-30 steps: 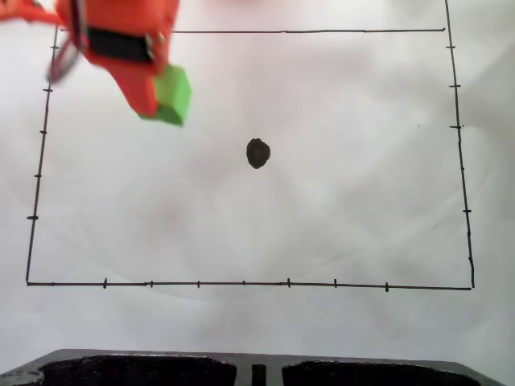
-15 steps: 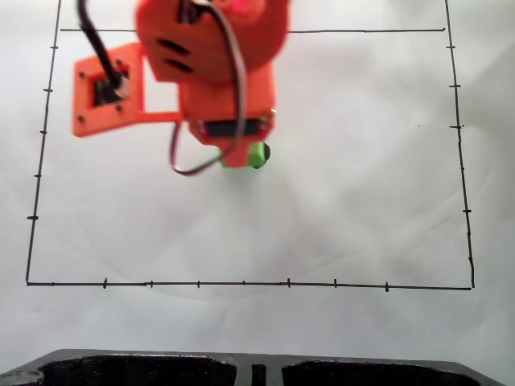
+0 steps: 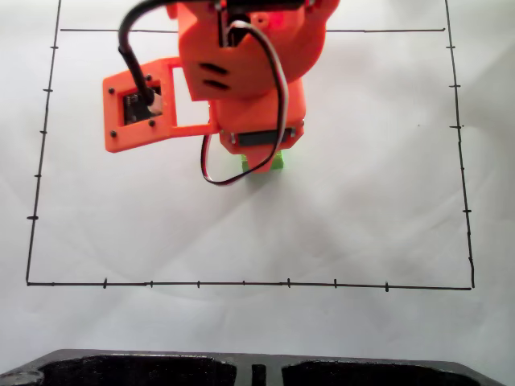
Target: Grasp the colored block, Place it on the black dot, and then return the arm to the default position.
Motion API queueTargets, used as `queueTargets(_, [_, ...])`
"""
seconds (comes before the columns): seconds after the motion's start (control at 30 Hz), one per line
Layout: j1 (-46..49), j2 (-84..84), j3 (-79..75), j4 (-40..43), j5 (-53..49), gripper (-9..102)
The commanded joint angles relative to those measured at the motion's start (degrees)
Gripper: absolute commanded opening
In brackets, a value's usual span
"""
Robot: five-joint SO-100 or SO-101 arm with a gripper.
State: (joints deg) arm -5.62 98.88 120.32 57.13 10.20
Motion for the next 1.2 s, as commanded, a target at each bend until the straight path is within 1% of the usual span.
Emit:
queueTargets(0.0, [0.2, -0.3, -1.9, -0.5, 0.2, 13])
queueTargets(0.1, [-0.1, 0.2, -1.9, 0.3, -0.2, 14])
queueTargets(0.13, [-0.3, 0.5, -1.9, 0.9, -0.8, 16])
queueTargets(0.17, [-0.3, 1.1, -1.8, 1.4, -1.2, 20])
queueTargets(0.23, [0.0, 3.3, -1.5, 2.3, -1.9, 25])
queueTargets(0.33, [0.4, 8.1, -1.3, 4.5, -3.2, 35])
queueTargets(0.43, [0.5, 12.9, -1.1, 6.2, -5.8, 54])
queueTargets(0.5, [0.4, 16.0, -1.2, 7.6, -7.6, 57])
queueTargets(0.57, [0.6, 20.1, -1.0, 9.4, -9.1, 58])
queueTargets(0.67, [3.0, 27.3, 0.1, 12.1, -11.3, 58])
queueTargets(0.77, [6.6, 35.8, 3.1, 14.9, -15.1, 49])
queueTargets(0.83, [9.8, 41.7, 5.8, 16.5, -17.9, 34])
queueTargets(0.87, [11.5, 44.6, 7.3, 17.1, -19.2, 30])
queueTargets(0.93, [14.2, 50.3, 9.9, 19.0, -22.2, 25])
queueTargets(1.0, [17.0, 56.2, 13.1, 20.2, -23.2, 22])
queueTargets(1.03, [17.6, 59.1, 14.5, 21.0, -24.7, 18])
queueTargets(1.1, [18.2, 63.1, 17.0, 22.4, -24.4, 12])
queueTargets(1.17, [18.2, 66.1, 19.1, 23.4, -23.7, 4])
